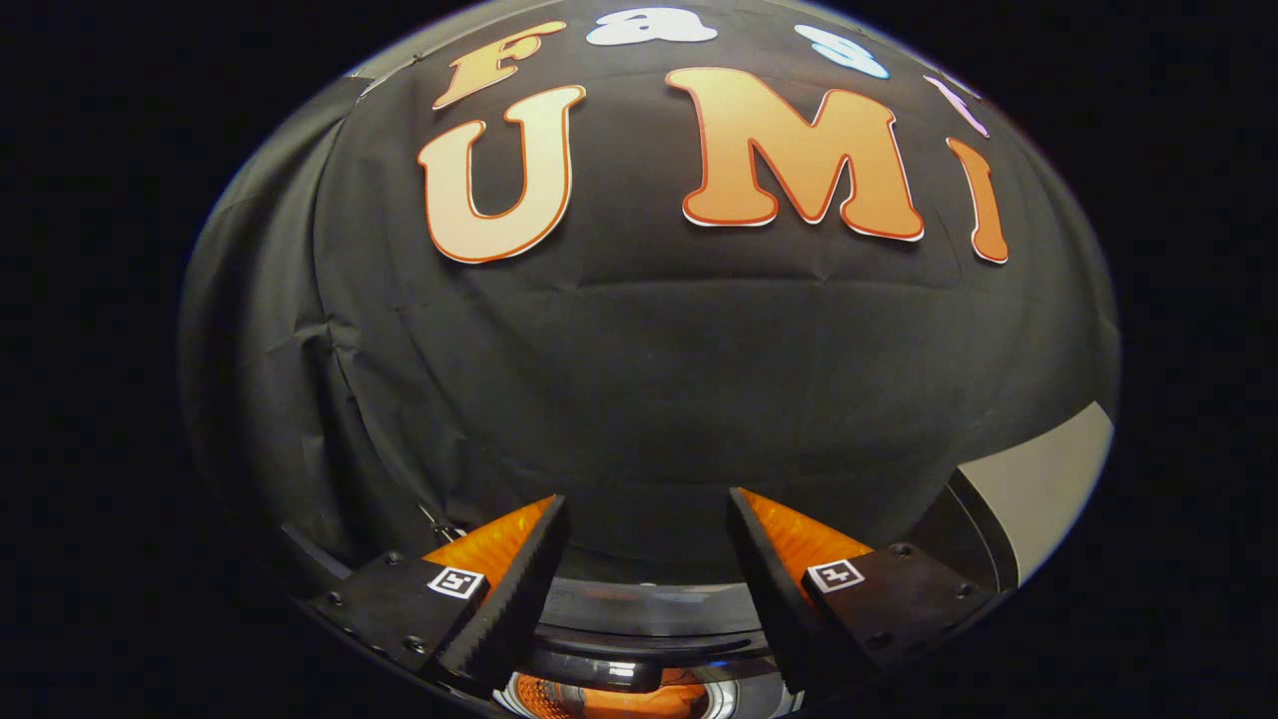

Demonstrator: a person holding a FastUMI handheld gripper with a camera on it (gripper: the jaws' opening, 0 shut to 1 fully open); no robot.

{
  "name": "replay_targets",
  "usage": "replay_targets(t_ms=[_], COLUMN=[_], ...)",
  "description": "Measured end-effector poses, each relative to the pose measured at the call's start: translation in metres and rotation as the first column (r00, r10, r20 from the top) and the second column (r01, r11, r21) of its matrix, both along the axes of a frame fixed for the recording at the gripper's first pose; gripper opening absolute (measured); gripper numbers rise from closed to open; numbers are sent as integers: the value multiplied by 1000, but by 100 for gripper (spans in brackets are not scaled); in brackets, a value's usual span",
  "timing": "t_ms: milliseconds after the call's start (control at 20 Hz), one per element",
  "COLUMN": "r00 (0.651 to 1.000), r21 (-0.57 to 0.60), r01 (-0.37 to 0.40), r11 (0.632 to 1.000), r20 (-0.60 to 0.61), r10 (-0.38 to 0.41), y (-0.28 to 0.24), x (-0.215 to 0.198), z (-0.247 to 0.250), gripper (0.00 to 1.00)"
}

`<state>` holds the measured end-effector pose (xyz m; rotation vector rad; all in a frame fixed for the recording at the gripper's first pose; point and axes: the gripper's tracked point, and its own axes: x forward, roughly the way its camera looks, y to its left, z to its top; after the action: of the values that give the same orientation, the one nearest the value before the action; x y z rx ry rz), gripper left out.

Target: Put the clothes into the washing machine and then close the washing machine lid.

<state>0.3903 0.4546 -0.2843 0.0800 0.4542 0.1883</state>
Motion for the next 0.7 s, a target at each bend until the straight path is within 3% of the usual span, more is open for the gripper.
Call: replay_targets(t_ms=[450, 700], r00=[999, 999], r21=[10, 12], r01=[-18, -28], r11=[1000, 1000], r20=[34, 23], r10=[17, 28], y=[1, -2], x=[-39, -89], z=[-7, -32], gripper=[100, 100])
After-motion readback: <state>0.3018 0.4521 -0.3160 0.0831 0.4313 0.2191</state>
